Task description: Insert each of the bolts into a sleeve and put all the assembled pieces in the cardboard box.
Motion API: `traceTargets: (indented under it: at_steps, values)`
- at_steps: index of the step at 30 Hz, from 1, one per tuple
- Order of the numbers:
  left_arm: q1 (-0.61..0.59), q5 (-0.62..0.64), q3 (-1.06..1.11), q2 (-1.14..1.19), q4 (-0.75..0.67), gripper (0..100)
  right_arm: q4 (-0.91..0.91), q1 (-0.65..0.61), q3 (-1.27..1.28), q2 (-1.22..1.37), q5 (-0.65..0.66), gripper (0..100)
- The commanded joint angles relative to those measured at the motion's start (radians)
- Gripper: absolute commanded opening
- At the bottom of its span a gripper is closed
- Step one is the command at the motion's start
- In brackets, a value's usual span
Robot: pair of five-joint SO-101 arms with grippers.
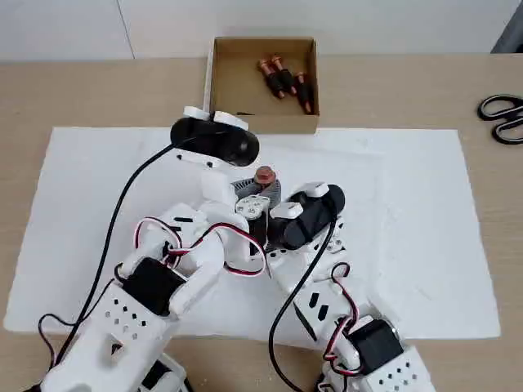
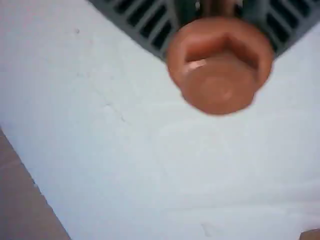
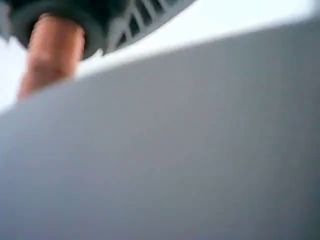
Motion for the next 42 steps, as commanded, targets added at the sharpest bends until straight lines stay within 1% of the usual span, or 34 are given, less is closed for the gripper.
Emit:
traceTargets:
  at_steps: [1,5,14,20,27,32,38,40,42]
  values:
    - [0.000,-0.026,0.024,-0.012,-0.002,1,-0.019,0.015,-0.011,-0.018,-0.006,0.4]
    - [0.000,-0.057,0.068,-0.017,-0.002,1,-0.019,0.015,-0.011,-0.018,-0.006,0.4]
    - [0.000,-0.058,0.076,-0.012,0.008,1,-0.019,0.015,-0.011,-0.018,-0.006,0.4]
    - [0.000,-0.058,0.076,-0.011,0.080,1,-0.018,0.015,-0.011,-0.018,-0.006,0.4]
    - [0.002,-0.058,0.093,-0.011,0.080,1,-0.016,0.012,-0.011,-0.018,-0.006,0.4]
    - [0.003,-0.087,0.142,-0.011,0.080,1,-0.015,0.012,-0.011,-0.018,-0.006,0.4]
    - [0.002,-0.083,0.133,-0.017,0.077,1,-0.015,0.012,-0.011,-0.018,-0.005,0.4]
    - [0.002,-0.083,0.133,-0.018,0.077,3,-0.015,0.012,-0.011,-0.018,-0.005,0.4]
    - [0.002,-0.080,0.133,-0.018,0.080,11,-0.015,0.012,-0.011,-0.018,-0.005,0.4]
